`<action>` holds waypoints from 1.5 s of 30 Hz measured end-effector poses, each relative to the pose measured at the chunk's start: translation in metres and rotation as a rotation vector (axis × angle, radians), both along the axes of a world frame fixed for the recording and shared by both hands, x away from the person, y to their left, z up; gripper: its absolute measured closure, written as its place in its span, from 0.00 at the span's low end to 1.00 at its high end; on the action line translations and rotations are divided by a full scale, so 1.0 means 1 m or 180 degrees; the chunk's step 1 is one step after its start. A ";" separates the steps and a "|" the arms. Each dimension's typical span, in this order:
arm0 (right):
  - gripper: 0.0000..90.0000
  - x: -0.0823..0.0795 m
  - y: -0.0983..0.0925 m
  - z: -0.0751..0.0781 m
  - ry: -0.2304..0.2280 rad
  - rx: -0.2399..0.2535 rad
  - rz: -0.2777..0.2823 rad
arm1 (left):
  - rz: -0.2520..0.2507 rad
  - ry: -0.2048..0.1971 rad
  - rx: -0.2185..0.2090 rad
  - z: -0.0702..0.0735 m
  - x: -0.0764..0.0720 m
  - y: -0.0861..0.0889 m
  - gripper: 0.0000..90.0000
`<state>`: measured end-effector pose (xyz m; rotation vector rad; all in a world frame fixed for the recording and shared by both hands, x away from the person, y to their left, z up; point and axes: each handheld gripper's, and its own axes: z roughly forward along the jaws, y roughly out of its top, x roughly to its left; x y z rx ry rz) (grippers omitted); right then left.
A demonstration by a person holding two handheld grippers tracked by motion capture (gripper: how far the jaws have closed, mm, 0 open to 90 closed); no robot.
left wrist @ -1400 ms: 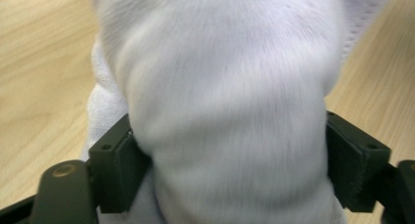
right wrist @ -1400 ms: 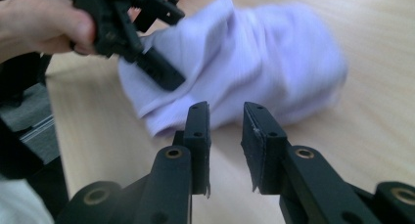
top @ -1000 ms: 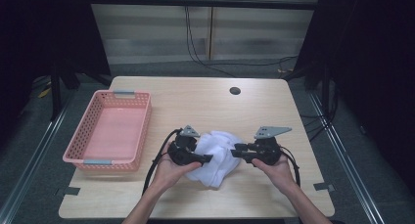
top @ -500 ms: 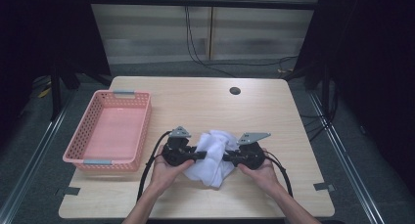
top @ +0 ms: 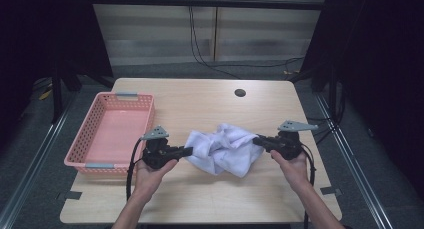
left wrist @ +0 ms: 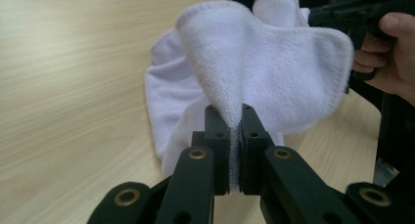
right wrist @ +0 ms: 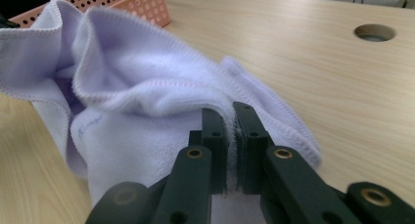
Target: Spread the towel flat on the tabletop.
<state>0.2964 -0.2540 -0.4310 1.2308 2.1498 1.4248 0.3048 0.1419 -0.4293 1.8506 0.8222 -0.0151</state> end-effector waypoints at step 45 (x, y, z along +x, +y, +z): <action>0.50 0.013 0.058 -0.054 0.0484 -0.0577 0.0411 | -0.0171 0.0278 0.0842 -0.067 0.012 -0.044 0.62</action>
